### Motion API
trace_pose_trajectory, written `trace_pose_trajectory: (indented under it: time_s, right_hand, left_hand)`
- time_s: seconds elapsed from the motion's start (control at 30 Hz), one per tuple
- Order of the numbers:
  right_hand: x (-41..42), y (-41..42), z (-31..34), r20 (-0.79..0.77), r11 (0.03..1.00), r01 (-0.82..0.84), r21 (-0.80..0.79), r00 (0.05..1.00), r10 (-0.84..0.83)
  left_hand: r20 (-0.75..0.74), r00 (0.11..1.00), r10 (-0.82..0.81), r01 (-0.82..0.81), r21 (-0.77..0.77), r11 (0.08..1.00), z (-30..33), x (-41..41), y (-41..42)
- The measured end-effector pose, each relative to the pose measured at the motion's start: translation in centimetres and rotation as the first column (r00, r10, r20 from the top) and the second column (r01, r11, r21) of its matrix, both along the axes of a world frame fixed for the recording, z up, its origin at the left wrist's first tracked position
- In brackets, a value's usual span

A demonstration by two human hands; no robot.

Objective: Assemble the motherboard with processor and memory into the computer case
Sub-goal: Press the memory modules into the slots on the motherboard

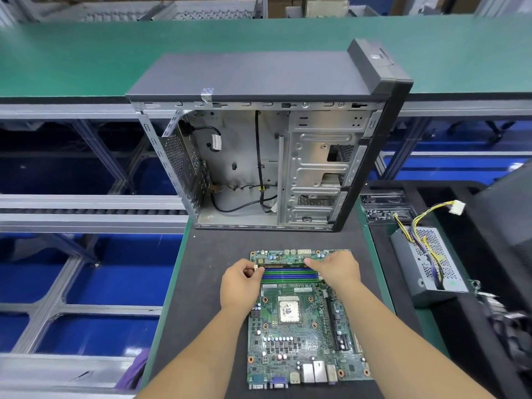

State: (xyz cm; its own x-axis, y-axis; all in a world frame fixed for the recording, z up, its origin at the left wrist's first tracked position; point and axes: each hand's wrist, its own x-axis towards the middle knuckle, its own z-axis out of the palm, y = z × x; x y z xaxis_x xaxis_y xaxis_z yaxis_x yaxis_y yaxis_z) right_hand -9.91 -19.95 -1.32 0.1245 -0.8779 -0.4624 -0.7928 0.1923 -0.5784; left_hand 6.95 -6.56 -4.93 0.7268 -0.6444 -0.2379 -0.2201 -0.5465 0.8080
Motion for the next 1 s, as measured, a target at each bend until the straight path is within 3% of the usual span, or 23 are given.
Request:
trace_pose_trajectory:
  time_s: [0.17, 0.27, 0.5, 0.63, 0.8, 1.0]
  right_hand:
    - [0.0, 0.0, 0.0, 0.002, 1.000, 0.008, 0.011, 1.000, -0.008]
    - [0.0, -0.2, 0.3, -0.015, 0.999, 0.006, 0.046, 1.000, -0.005]
    - [0.7, -0.4, 0.9, -0.064, 0.995, -0.055, 0.086, 0.996, 0.061]
    - [0.7, -0.8, 0.6, -0.033, 0.994, -0.030, 0.108, 0.999, 0.033]
    - [-0.5, -2.1, 0.0, 0.113, 0.960, 0.108, 0.259, 0.984, -0.141]
    - [-0.7, -2.0, 0.0, 0.092, 0.962, 0.112, 0.249, 0.986, -0.139]
  left_hand:
    - [-0.187, 0.982, -0.020, 0.011, -0.048, 0.999, 0.2, 1.0, 0.1]
    - [-0.285, 0.958, 0.022, -0.024, -0.001, 1.000, 1.2, 1.4, -0.9]
    - [-0.264, 0.963, 0.055, -0.004, 0.190, 0.982, 2.3, 1.1, -3.2]
    - [-0.351, 0.933, 0.083, -0.040, 0.129, 0.991, 1.9, 1.8, -2.5]
    - [-0.506, 0.851, 0.140, -0.127, 0.061, 0.990, 1.2, 2.8, -1.5]
    - [-0.474, 0.864, 0.169, -0.139, 0.097, 0.986, 1.0, 2.8, -1.7]
